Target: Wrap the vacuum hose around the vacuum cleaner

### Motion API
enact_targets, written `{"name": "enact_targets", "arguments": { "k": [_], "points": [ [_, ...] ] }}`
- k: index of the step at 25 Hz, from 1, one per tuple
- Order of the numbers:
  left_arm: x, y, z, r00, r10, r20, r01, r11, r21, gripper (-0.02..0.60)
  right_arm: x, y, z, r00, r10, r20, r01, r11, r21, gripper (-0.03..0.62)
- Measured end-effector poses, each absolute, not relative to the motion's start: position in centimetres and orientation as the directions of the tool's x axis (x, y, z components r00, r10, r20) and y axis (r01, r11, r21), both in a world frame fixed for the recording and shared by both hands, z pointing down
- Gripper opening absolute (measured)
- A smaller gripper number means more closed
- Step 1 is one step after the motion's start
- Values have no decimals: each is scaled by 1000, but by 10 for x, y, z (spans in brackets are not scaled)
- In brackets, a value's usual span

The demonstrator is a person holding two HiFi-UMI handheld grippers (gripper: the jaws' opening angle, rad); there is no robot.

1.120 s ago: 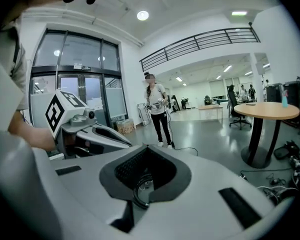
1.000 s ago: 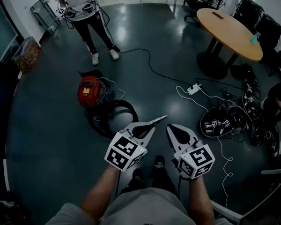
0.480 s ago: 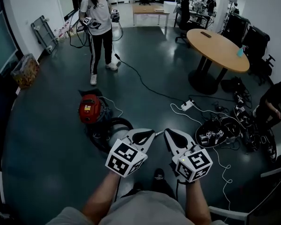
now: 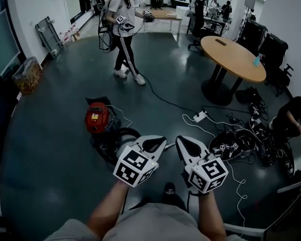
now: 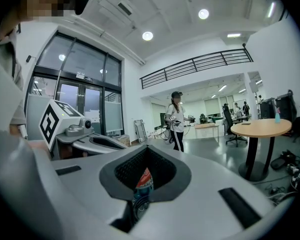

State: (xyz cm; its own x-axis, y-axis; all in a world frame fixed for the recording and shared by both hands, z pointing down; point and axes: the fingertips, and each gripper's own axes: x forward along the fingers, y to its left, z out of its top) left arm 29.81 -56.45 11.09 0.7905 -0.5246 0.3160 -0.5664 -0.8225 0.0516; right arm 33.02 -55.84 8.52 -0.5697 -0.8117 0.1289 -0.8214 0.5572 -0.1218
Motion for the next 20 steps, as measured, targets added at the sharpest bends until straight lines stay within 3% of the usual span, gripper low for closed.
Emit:
{"name": "enact_targets", "arguments": {
  "k": [20],
  "points": [
    [300,-558,116,803,-506,314,-550,-833,62,6,324,-553,88,-585,-802,126,-811,571,-127,5]
  ]
}}
